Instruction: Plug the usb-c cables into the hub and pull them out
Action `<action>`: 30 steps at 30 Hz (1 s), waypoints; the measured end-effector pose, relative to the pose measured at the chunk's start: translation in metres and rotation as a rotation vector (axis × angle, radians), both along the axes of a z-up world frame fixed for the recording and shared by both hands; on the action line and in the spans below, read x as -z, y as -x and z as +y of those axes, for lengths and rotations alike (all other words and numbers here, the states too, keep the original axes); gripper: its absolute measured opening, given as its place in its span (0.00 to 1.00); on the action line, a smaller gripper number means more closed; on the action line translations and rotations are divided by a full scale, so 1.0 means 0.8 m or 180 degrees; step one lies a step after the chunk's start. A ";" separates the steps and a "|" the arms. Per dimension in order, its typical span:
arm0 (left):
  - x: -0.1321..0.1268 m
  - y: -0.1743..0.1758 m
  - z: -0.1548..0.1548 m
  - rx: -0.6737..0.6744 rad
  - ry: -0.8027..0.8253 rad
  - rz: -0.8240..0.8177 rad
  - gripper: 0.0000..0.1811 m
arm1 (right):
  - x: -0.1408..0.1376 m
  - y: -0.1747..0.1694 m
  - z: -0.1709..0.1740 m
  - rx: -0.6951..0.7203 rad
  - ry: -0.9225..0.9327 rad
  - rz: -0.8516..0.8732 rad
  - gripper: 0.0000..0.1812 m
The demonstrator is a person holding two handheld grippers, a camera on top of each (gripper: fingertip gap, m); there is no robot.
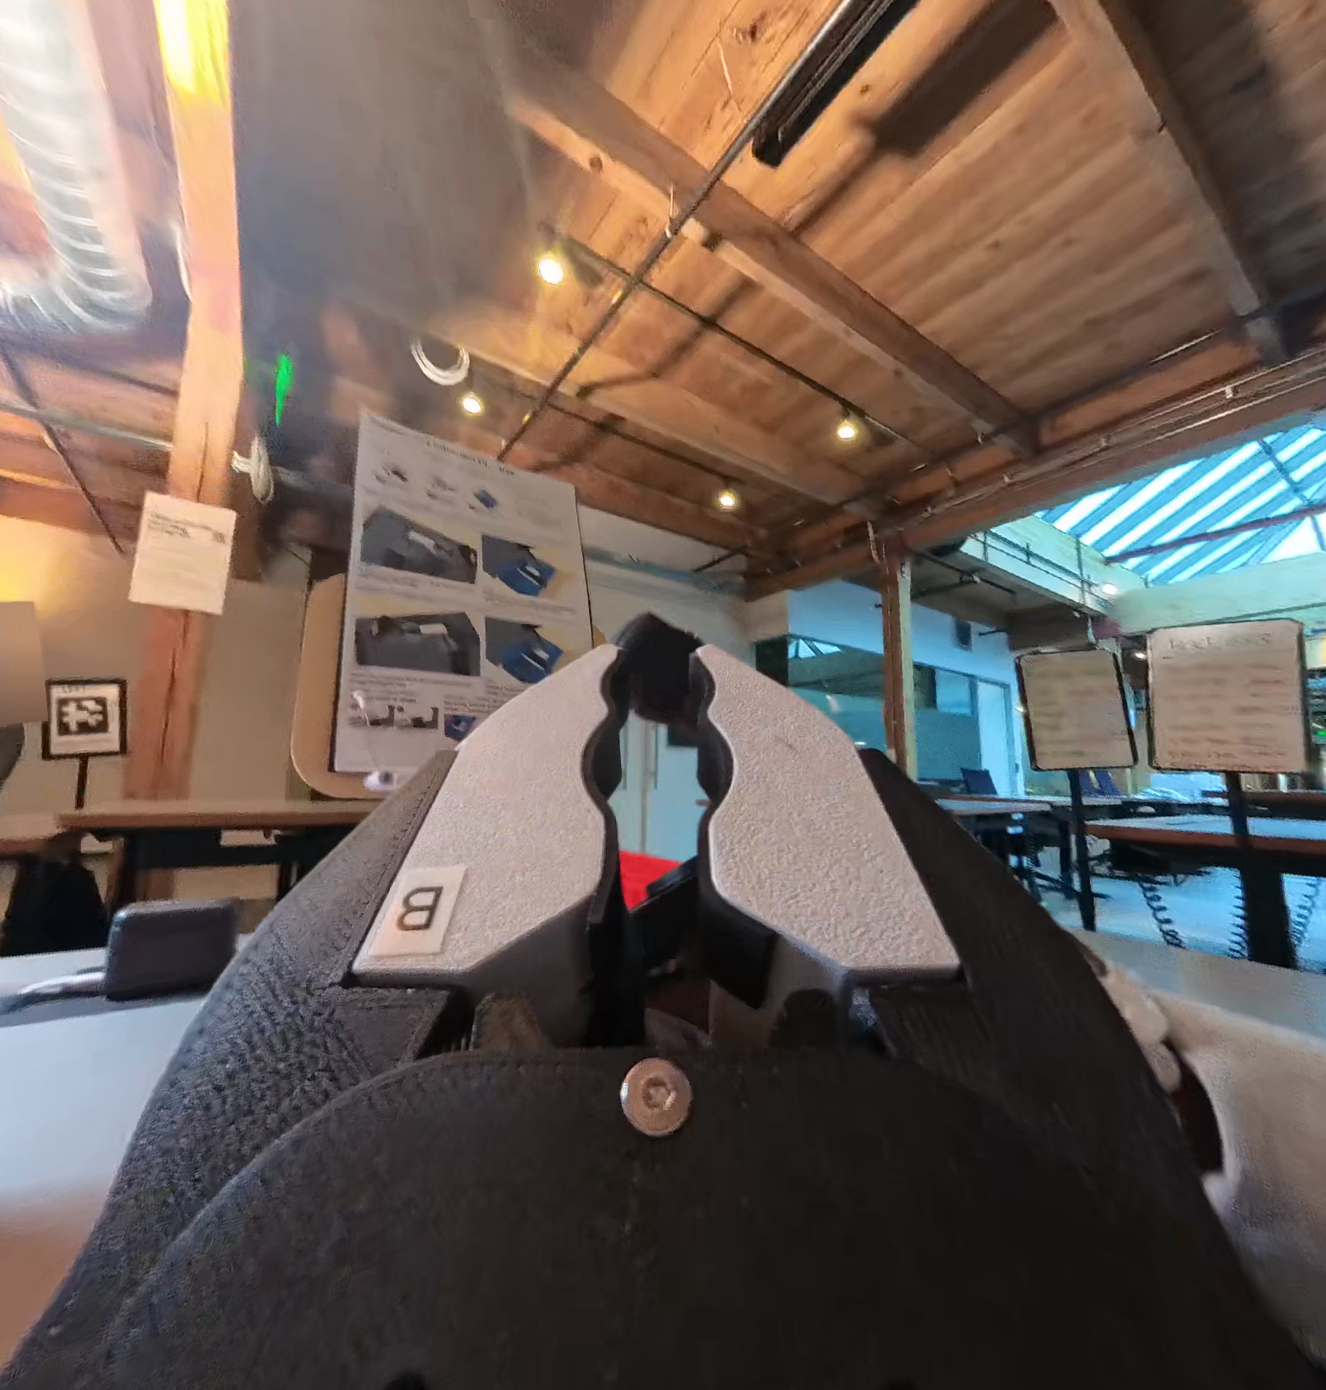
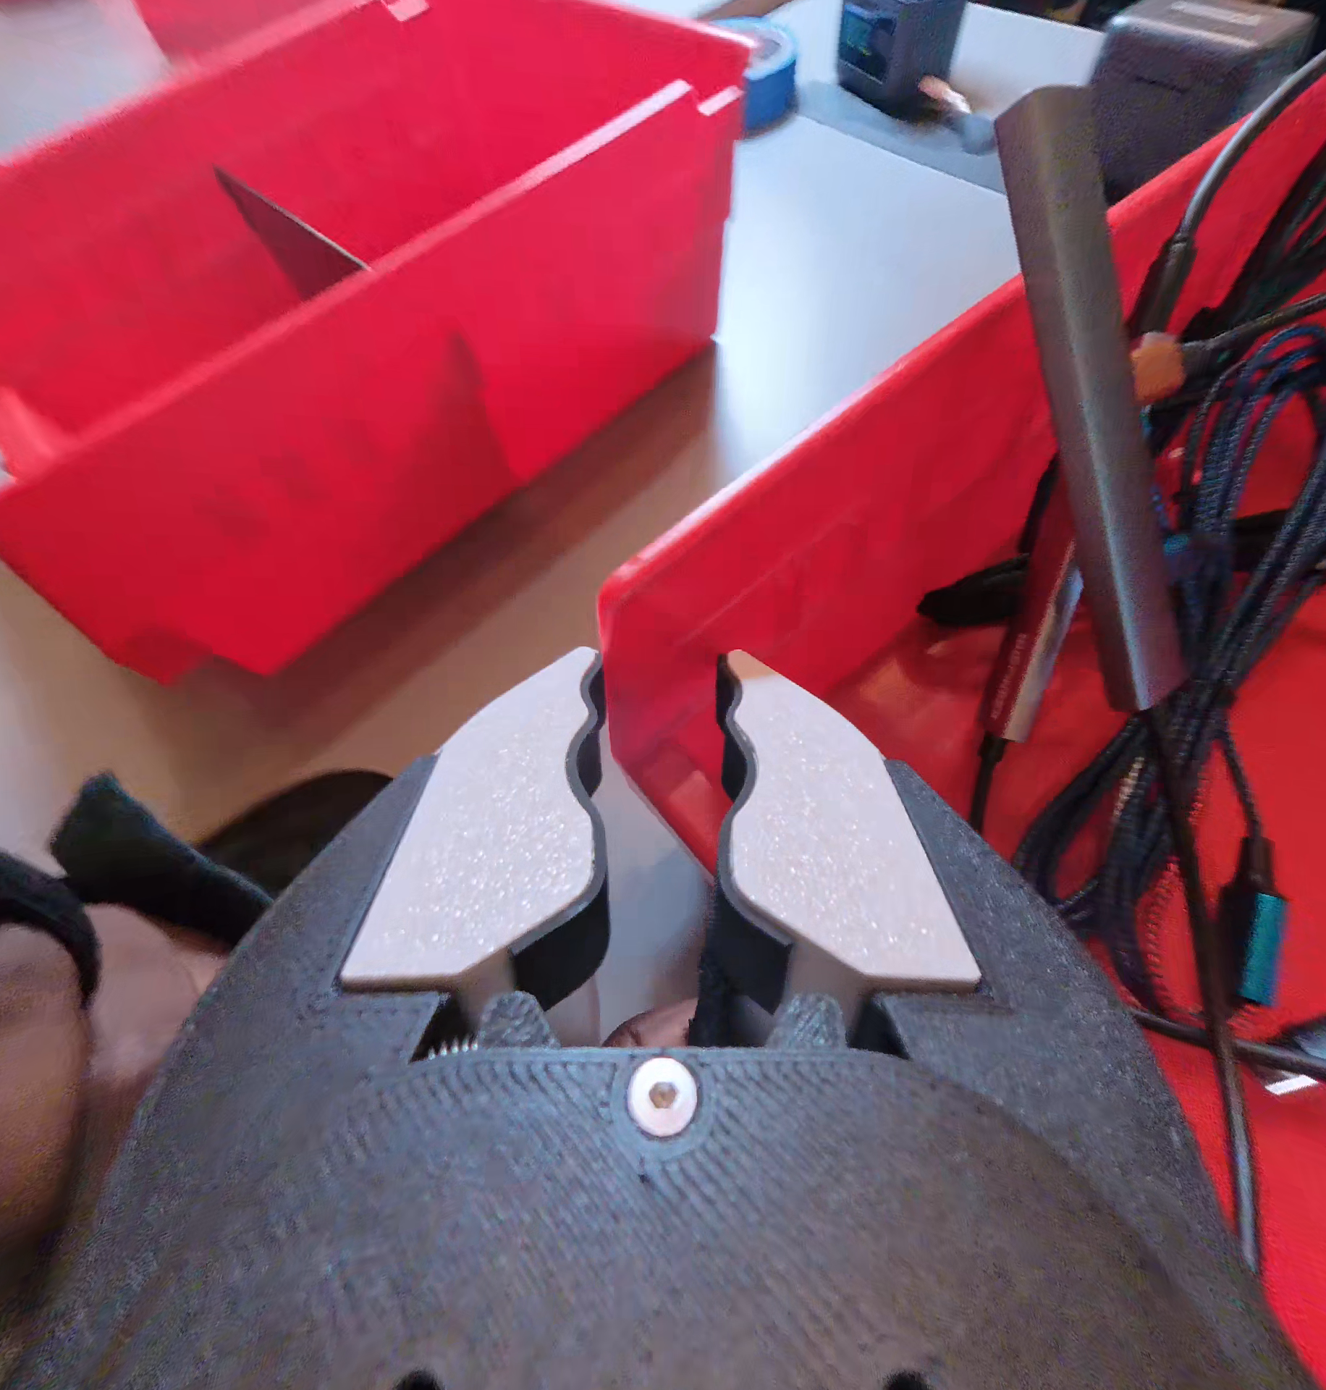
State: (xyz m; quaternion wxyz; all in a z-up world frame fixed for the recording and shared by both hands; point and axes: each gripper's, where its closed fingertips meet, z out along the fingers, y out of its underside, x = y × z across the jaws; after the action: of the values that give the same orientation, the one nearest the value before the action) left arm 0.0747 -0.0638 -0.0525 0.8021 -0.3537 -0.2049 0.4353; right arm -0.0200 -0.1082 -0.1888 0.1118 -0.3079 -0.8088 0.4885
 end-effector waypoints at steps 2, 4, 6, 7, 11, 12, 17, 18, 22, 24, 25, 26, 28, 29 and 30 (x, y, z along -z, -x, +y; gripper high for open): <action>0.000 -0.001 -0.001 -0.0020 -0.0011 0.0003 0.08 | -0.001 -0.010 -0.029 -0.0092 0.0225 -0.0028 0.16; 0.003 0.003 0.001 -0.0010 0.0000 -0.0065 0.08 | -0.002 -0.020 -0.052 -0.0159 0.0255 0.0063 0.16; 0.002 0.002 -0.010 -0.0221 -0.0004 -0.0025 0.07 | -0.002 -0.025 -0.067 -0.0231 0.0235 0.0097 0.16; 0.001 0.002 -0.013 -0.0255 0.0003 -0.0020 0.07 | -0.003 -0.026 -0.073 -0.0269 0.0246 0.0075 0.16; -0.002 0.002 -0.024 -0.0341 -0.0057 -0.0035 0.06 | -0.003 -0.029 -0.090 -0.0493 0.0209 0.0089 0.16; -0.005 -0.001 -0.024 -0.0359 -0.0033 -0.0013 0.06 | -0.003 -0.030 -0.095 -0.0558 0.0216 0.0090 0.16; -0.030 -0.023 -0.029 -0.0202 -0.0087 0.0080 0.07 | -0.004 -0.042 -0.116 -0.0870 0.0253 0.0162 0.16; -0.034 -0.024 -0.032 -0.0181 -0.0084 0.0052 0.07 | -0.004 -0.045 -0.120 -0.0939 0.0249 0.0184 0.16; -0.063 -0.042 -0.059 -0.0172 0.0117 0.0067 0.07 | -0.004 -0.053 -0.133 -0.1116 0.0241 0.0199 0.16; -0.077 -0.051 -0.093 -0.0481 0.0389 0.0063 0.07 | -0.004 -0.054 -0.140 -0.1187 0.0232 0.0224 0.16; -0.080 -0.053 -0.116 -0.0714 0.0566 -0.0002 0.08 | -0.004 -0.055 -0.143 -0.1227 0.0225 0.0243 0.15; -0.080 -0.054 -0.146 -0.1026 0.0699 -0.0138 0.08 | -0.004 -0.055 -0.146 -0.1276 0.0216 0.0258 0.15; -0.075 -0.059 -0.225 -0.1758 0.0727 -0.0493 0.09 | -0.004 -0.057 -0.151 -0.1401 0.0215 0.0305 0.15; -0.068 -0.064 -0.266 -0.2073 0.0666 -0.0683 0.10 | -0.004 -0.057 -0.152 -0.1465 0.0228 0.0324 0.15; -0.056 -0.069 -0.302 -0.2299 0.0590 -0.0882 0.12 | -0.004 -0.057 -0.154 -0.1524 0.0248 0.0339 0.15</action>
State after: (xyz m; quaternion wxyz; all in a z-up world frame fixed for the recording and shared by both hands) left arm 0.1298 -0.3053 -0.0075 0.5269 -0.3851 -0.3822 0.6542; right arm 0.0258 -0.2313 -0.1853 0.0234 -0.0853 -0.8322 0.5474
